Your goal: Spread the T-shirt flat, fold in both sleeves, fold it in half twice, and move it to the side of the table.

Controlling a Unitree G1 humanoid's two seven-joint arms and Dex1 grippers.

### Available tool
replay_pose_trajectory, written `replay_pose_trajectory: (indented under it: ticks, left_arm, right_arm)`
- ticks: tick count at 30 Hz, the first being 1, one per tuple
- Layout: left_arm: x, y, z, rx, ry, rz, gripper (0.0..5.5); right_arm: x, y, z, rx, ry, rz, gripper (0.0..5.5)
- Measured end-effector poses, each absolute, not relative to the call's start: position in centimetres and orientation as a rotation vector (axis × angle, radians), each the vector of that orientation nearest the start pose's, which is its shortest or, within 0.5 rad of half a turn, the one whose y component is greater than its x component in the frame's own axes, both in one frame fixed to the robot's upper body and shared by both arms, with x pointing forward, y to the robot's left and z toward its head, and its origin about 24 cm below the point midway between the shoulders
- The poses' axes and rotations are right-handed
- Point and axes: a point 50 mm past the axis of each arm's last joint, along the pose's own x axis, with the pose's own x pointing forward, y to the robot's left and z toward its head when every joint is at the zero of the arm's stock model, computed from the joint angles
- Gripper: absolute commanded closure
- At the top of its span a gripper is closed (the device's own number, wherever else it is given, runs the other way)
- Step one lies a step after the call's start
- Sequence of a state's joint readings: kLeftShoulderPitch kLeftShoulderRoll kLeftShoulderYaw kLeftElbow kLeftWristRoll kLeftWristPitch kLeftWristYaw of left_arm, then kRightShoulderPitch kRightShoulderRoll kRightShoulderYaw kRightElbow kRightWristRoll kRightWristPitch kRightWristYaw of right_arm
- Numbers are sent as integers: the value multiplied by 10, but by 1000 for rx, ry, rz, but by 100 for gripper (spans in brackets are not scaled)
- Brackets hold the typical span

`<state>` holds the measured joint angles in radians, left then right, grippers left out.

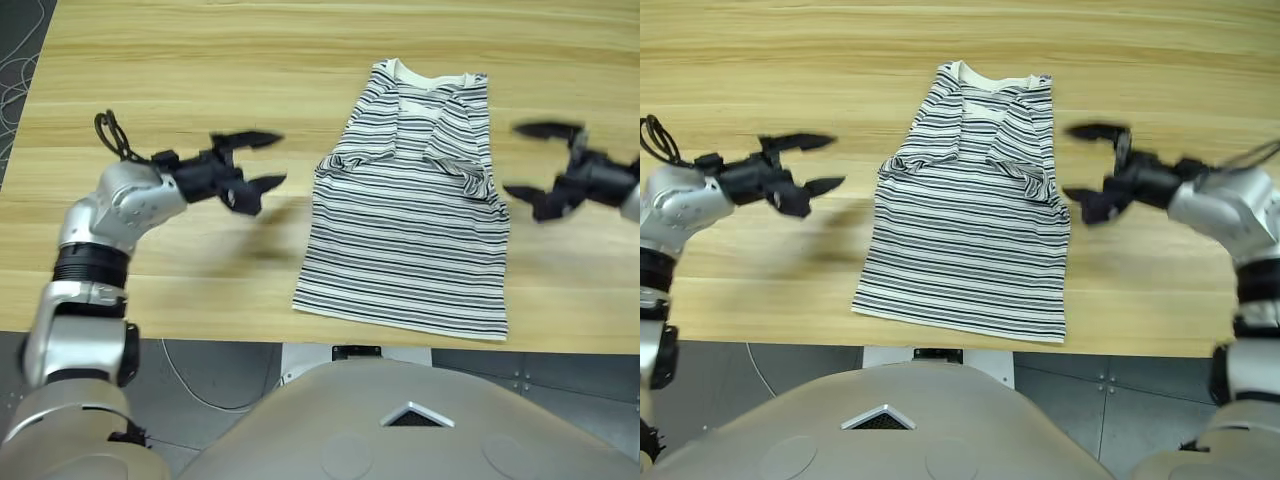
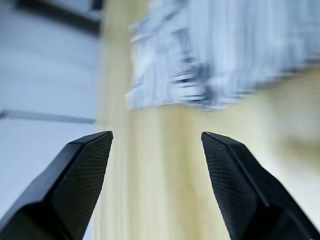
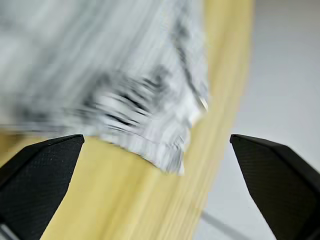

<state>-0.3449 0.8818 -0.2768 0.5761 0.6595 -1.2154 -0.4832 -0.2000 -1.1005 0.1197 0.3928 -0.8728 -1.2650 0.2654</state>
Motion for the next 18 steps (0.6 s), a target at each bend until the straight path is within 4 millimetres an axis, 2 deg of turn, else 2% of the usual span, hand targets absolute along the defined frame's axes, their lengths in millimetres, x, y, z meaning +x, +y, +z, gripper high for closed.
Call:
replay_pose_trajectory:
  ticks: [1, 3, 5, 9, 12, 18]
  left_arm:
    - [236, 247, 68, 1535, -298, -1406, 218]
    - [230, 260, 77, 1586, -301, -1439, 218]
    - [225, 263, 80, 1596, -315, -1478, 218]
    - [213, 254, 74, 1566, -363, -1563, 218]
    - [205, 246, 75, 1534, -398, -1607, 218]
    - [205, 244, 73, 1537, -369, -1681, 218]
  right_arm:
    - [211, -283, 107, -1828, -378, 1359, 3]
    - [209, -287, 123, -1929, -458, 1350, 3]
    - [204, -283, 125, -1959, -544, 1352, 3]
    - [190, -275, 117, -1945, -640, 1419, 3]
    - [179, -270, 102, -1917, -643, 1517, 3]
    - [170, -260, 86, -1846, -643, 1697, 3]
